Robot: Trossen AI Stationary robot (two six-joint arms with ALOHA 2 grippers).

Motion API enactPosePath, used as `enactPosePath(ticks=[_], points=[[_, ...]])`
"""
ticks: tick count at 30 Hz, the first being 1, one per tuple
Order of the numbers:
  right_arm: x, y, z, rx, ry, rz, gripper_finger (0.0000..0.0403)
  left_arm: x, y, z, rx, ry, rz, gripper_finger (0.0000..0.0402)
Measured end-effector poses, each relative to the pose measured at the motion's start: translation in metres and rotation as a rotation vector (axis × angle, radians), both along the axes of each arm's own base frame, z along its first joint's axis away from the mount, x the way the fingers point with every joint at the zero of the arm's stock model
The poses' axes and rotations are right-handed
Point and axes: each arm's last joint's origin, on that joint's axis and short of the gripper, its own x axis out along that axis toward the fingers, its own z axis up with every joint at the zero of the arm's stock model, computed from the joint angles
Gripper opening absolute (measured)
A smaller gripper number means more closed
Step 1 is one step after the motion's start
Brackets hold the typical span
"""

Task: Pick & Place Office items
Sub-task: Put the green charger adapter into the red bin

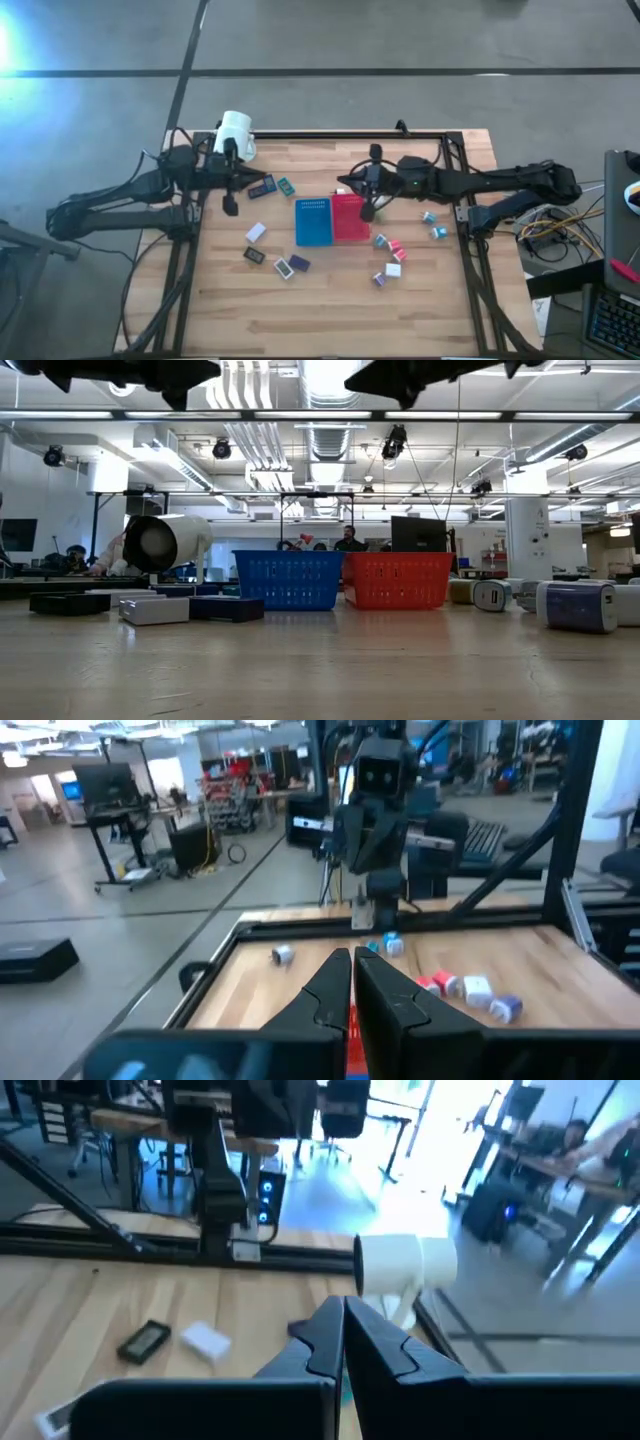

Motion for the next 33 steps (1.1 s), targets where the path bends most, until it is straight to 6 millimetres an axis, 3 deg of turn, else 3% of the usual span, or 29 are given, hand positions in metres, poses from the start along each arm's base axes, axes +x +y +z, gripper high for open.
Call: enactPosePath(ticks=[10,22,28,33], points=[[0.025,-0.002,-0.009,0.0,0.185,-0.002,0.0008,0.002,0.001,0.007,0.004,-0.019,-0.003,0.0023],[0.017,-0.004,0.014,0.015,0.354,-0.088,0.0008,0.0,0.0,-0.002,-0.032,0.088,-0.003,0.0023],[0.015,-0.003,0.0,0.029,0.411,-0.094,0.0008,-0.001,0.0,-0.002,-0.031,0.086,-0.003,0.0023],[0.001,-0.003,-0.021,0.088,0.583,-0.15,0.0008,-0.001,0.0,-0.004,-0.044,0.103,-0.001,0.0023]])
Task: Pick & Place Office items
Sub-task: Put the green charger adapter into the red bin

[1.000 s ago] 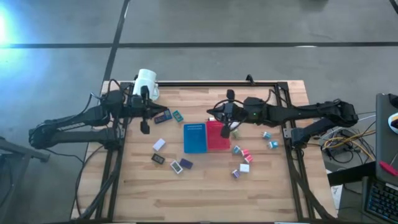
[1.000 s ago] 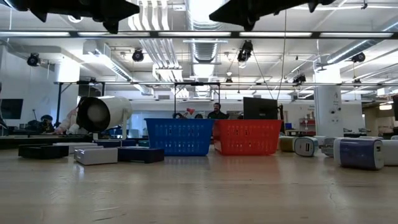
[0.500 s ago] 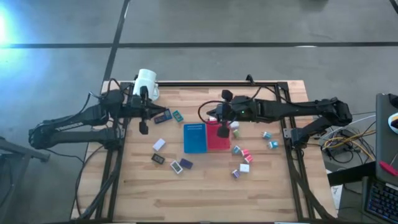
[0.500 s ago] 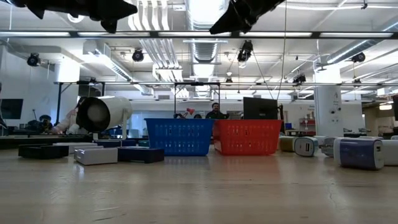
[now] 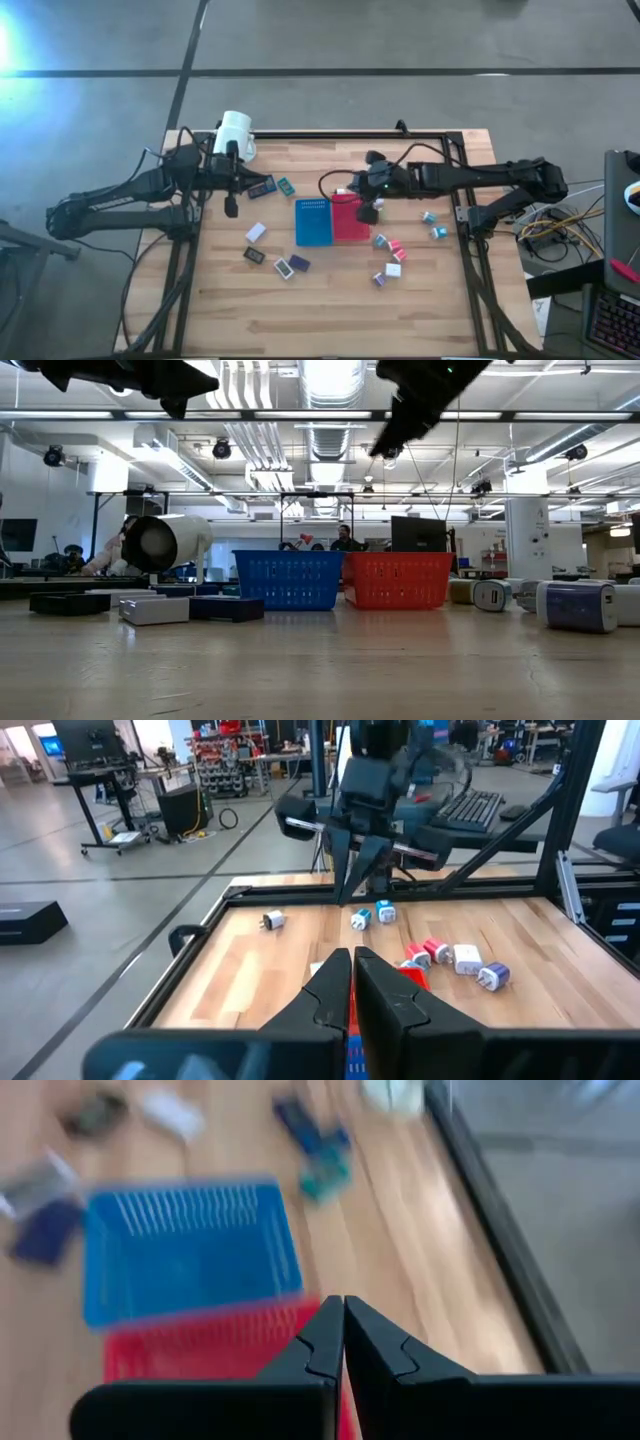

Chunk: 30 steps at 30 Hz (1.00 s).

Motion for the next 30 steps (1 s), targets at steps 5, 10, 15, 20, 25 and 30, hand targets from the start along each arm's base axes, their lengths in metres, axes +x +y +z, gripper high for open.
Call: enactPosePath(ticks=[5,10,15,20,25,30], points=[[-0.022,0.0,-0.018,0.047,0.139,-0.1,0.0008,0.0,0.0,-0.003,-0.011,0.024,0.008,0.0023],[-0.037,0.001,-0.026,0.103,0.167,-0.158,0.0008,-0.001,0.0,-0.005,-0.003,0.051,0.008,0.0023],[-0.047,0.003,-0.026,0.197,0.179,-0.231,0.0008,-0.001,0.001,-0.007,0.013,0.077,0.031,0.0023],[-0.045,0.005,-0.029,0.328,0.182,-0.237,0.0008,-0.001,0.001,-0.007,0.033,0.08,0.052,0.0023],[-0.047,0.003,-0.04,0.359,0.265,-0.299,0.0008,-0.002,0.001,-0.006,0.038,0.074,0.052,0.0023],[-0.049,-0.003,-0.06,0.429,0.384,-0.338,0.0008,-0.002,0.001,-0.005,0.038,0.071,0.052,0.0023]])
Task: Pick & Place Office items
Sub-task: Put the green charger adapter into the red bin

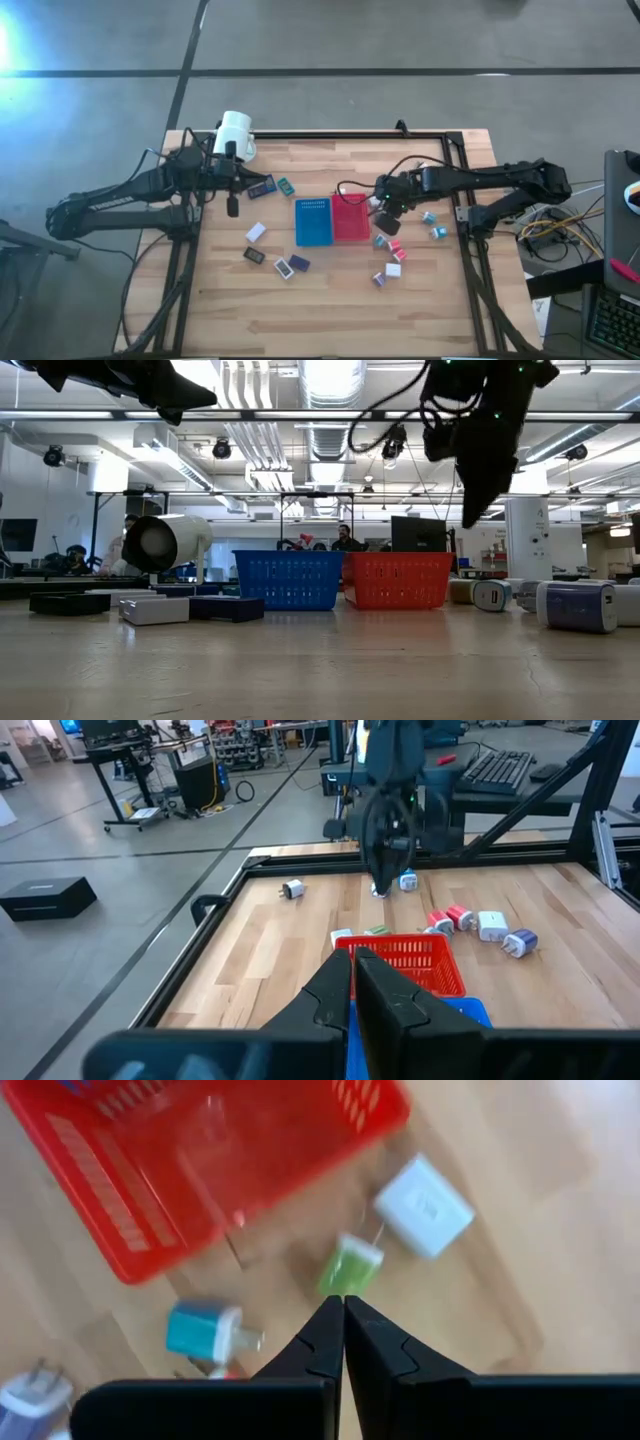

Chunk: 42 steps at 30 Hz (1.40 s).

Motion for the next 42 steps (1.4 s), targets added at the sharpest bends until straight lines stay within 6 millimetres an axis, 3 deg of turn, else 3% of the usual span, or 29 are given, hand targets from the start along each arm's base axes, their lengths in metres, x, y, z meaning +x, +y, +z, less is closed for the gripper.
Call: enactPosePath(ticks=[5,12,30,42], points=[[-0.003,-0.003,-0.021,0.095,0.1,-0.023,0.0008,0.0,0.0,0.0,-0.001,0.0,0.0,0.0023],[0.002,-0.001,-0.031,0.22,0.119,0.011,0.0028,-0.001,0.0,0.0,-0.002,-0.003,0.0,0.0023],[0.002,-0.003,-0.038,0.191,0.105,-0.021,0.0192,-0.005,-0.002,0.01,0.008,-0.037,-0.003,0.0023],[0.012,-0.035,-0.067,0.174,0.147,-0.091,0.021,-0.005,-0.002,0.01,0.017,-0.038,-0.004,0.0023]])
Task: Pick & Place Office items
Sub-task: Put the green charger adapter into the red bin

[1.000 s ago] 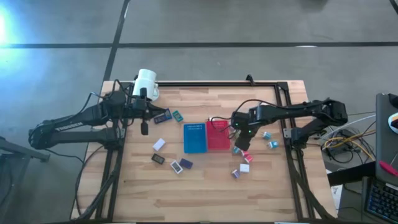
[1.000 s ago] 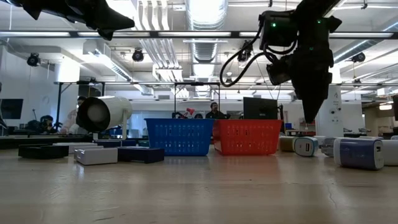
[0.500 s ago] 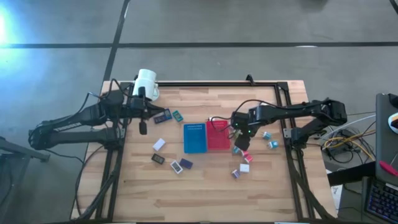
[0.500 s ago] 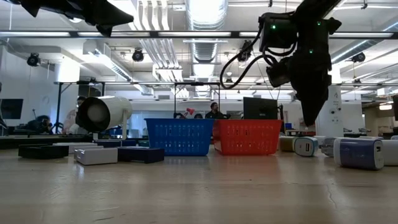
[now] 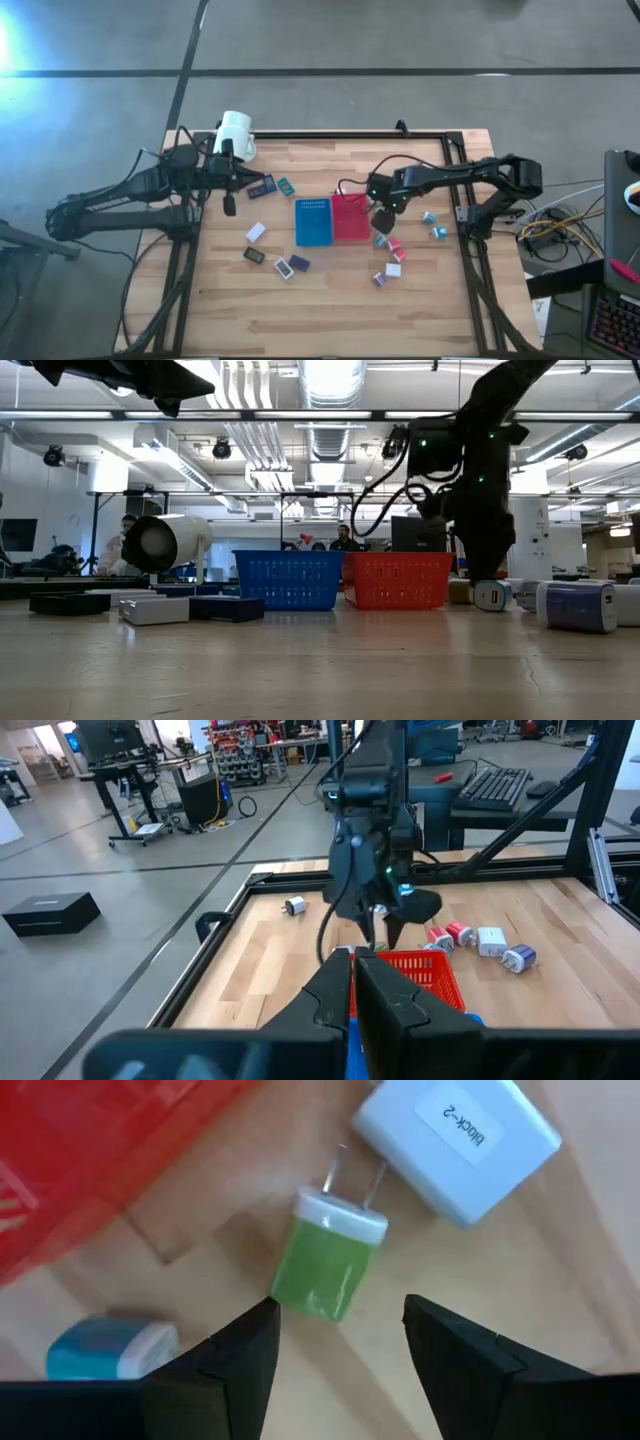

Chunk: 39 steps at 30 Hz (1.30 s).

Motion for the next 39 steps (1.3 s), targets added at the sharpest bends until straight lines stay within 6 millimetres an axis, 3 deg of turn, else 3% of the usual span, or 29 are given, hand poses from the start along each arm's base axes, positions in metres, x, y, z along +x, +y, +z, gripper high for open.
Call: enactPosePath(ticks=[7,18,28,39], points=[[0.018,-0.016,0.001,0.019,-0.019,0.013,0.021,-0.001,0.0,0.0,0.0,0.003,0.003,0.0024],[0.039,-0.02,0.036,0.025,-0.143,0.069,0.021,-0.005,-0.002,0.0,-0.001,0.013,0.004,0.0023],[0.031,-0.018,0.025,0.045,-0.08,0.066,0.021,-0.008,-0.003,0.002,0.004,-0.002,0.006,0.0023],[0.033,-0.019,0.028,0.017,-0.086,0.072,0.021,-0.009,-0.003,0.002,0.006,-0.005,0.018,0.0023]])
